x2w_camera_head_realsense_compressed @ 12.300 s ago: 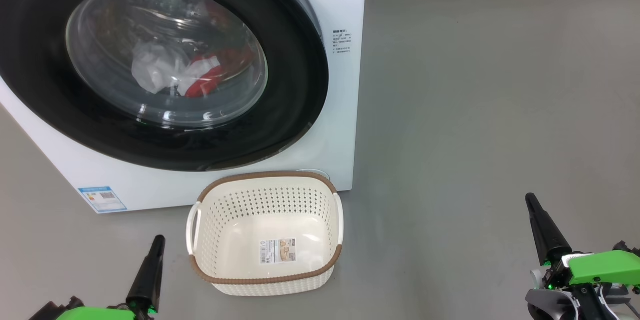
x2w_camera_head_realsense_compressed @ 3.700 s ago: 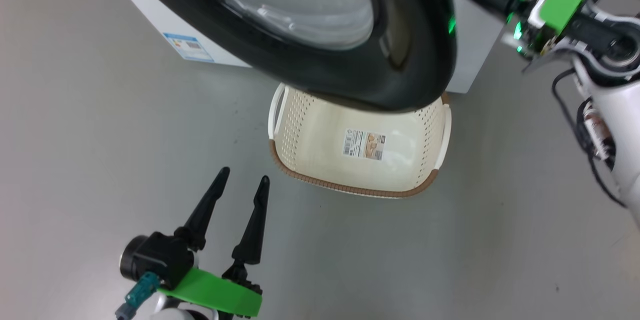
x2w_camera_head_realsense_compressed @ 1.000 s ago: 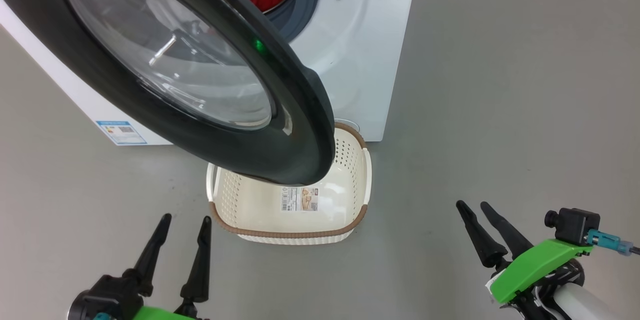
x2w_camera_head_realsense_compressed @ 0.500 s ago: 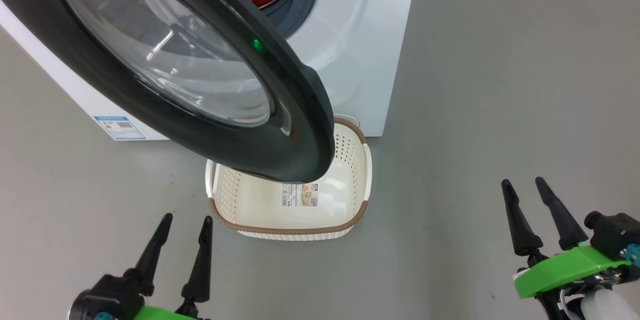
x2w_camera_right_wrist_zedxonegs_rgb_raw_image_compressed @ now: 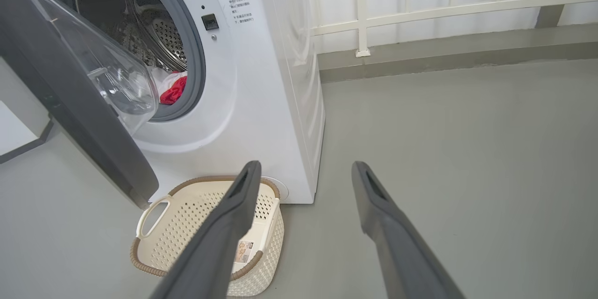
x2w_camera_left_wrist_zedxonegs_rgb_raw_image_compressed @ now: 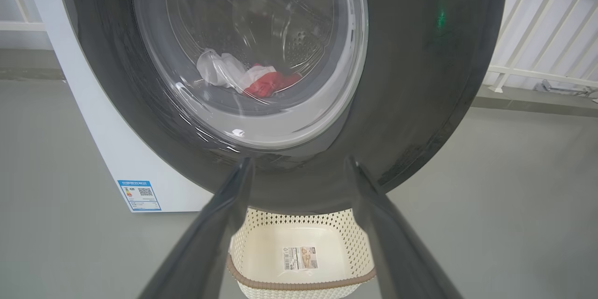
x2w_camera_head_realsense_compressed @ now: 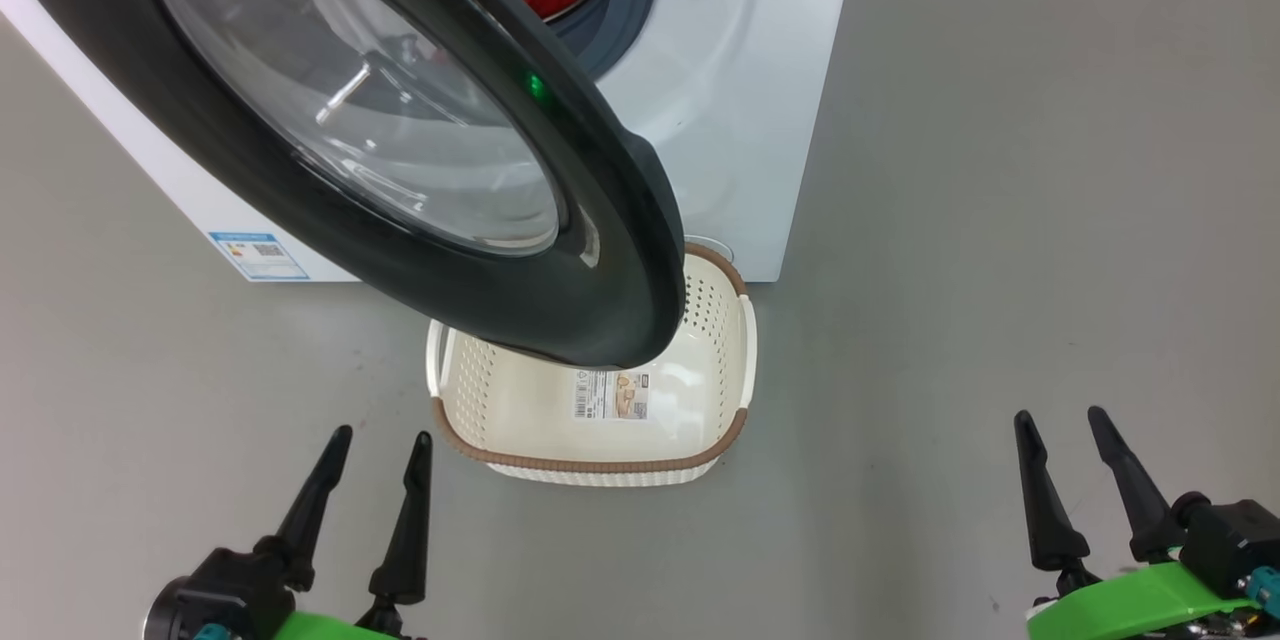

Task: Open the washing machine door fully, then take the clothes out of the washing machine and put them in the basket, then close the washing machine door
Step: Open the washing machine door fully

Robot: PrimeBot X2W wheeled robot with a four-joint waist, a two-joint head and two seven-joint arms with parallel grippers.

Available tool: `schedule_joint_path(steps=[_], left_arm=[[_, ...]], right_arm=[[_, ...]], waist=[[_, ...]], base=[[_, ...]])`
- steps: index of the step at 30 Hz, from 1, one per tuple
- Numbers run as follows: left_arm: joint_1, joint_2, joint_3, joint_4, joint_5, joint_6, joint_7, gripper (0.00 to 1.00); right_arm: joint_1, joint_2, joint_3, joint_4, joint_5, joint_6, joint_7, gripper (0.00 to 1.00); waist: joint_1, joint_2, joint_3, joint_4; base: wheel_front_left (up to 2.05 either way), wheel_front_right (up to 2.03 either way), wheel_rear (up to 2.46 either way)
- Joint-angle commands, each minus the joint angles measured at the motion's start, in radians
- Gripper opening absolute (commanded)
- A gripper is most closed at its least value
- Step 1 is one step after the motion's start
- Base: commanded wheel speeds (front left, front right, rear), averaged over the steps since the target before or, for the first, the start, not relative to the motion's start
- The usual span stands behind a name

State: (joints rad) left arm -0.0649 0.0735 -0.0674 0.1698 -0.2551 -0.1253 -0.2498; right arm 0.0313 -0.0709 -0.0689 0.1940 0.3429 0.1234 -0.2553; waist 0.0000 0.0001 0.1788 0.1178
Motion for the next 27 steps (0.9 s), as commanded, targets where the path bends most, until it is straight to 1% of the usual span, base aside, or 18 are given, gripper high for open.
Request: schedule_joint_path(steps=[1,13,17,18,19,21,27], left_arm=[[-0.011,0.010,0.029,-0.026,0.000,-0.005,-0.012,1.00],[0.000,0.007,0.024,-0.024,0.006,-0.005,-0.012,1.00],[0.004,0.005,0.021,-0.023,0.006,-0.005,-0.012,1.00],[0.005,0.005,0.021,-0.023,0.006,-0.005,-0.012,1.00],[0.006,0.005,0.020,-0.022,0.006,-0.005,-0.012,1.00],[0.007,0.004,0.020,-0.022,0.006,-0.005,-0.012,1.00],[0.004,0.004,0.017,-0.023,0.005,-0.005,-0.012,1.00]], right_arm=[[0.000,-0.007,0.021,-0.017,-0.012,0.007,-0.006,1.00],[0.011,-0.001,0.016,-0.007,-0.015,0.007,-0.006,1.00],[0.005,0.000,0.032,-0.006,0.027,0.007,-0.006,1.00],[0.001,0.000,0.042,-0.008,0.047,0.007,-0.006,0.87],[-0.004,0.000,0.053,-0.011,0.072,0.007,-0.006,0.43],[-0.020,0.002,0.071,-0.020,0.143,0.007,-0.006,0.00],[-0.104,0.002,0.121,-0.061,0.397,0.007,-0.006,0.00]], waist=[[0.0000,-0.0001,-0.004,0.002],[0.0000,-0.0001,-0.024,0.010],[0.0000,-0.0001,-0.029,0.014],[0.0000,-0.0001,-0.030,0.015],[0.0000,-0.0001,-0.031,0.015],[0.0000,-0.0001,-0.030,0.017],[0.0000,-0.0001,-0.024,0.025]], base=[[0.00,0.00,0.00],[0.00,0.00,0.00],[0.00,0.00,0.00],[0.00,0.00,0.00],[0.00,0.00,0.00],[0.00,0.00,0.00],[0.00,0.00,0.00]])
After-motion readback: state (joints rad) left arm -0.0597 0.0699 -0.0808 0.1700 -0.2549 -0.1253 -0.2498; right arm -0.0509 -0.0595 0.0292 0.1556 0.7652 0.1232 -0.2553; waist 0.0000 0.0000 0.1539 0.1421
